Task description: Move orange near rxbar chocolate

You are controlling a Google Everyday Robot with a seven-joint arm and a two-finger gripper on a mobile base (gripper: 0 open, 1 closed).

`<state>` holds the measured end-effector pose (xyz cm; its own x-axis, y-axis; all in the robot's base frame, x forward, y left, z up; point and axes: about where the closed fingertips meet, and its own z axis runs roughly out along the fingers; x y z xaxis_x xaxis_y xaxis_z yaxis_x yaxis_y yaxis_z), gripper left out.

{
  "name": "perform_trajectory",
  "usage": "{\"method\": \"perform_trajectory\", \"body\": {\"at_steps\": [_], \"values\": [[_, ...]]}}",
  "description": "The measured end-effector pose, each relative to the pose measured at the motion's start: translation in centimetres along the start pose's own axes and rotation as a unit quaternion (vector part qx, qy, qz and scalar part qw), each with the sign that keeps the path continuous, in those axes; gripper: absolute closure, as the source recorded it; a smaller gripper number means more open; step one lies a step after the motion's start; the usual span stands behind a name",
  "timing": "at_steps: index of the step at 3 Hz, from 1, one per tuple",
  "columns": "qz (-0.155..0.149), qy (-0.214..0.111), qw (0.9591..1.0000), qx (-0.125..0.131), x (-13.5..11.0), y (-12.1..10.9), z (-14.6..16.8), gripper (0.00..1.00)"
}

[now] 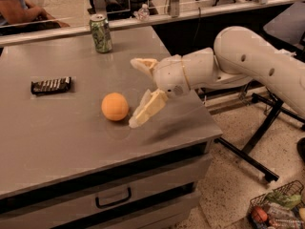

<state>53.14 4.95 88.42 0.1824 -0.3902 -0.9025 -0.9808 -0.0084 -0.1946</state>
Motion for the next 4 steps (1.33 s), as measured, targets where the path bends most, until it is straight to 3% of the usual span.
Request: {"method": "perform_trajectory", "body": {"at_steps": [2, 3, 4], "values": [[0.024, 0.011, 0.9993, -0.026, 0.7, 1.2, 2.8, 0.0], [0.027, 0.013, 0.9988, -0.038, 0.7, 1.5, 3.9, 0.05], [0.026, 0.014, 0.9982, -0.052, 0.7, 1.7, 4.7, 0.2]]}}
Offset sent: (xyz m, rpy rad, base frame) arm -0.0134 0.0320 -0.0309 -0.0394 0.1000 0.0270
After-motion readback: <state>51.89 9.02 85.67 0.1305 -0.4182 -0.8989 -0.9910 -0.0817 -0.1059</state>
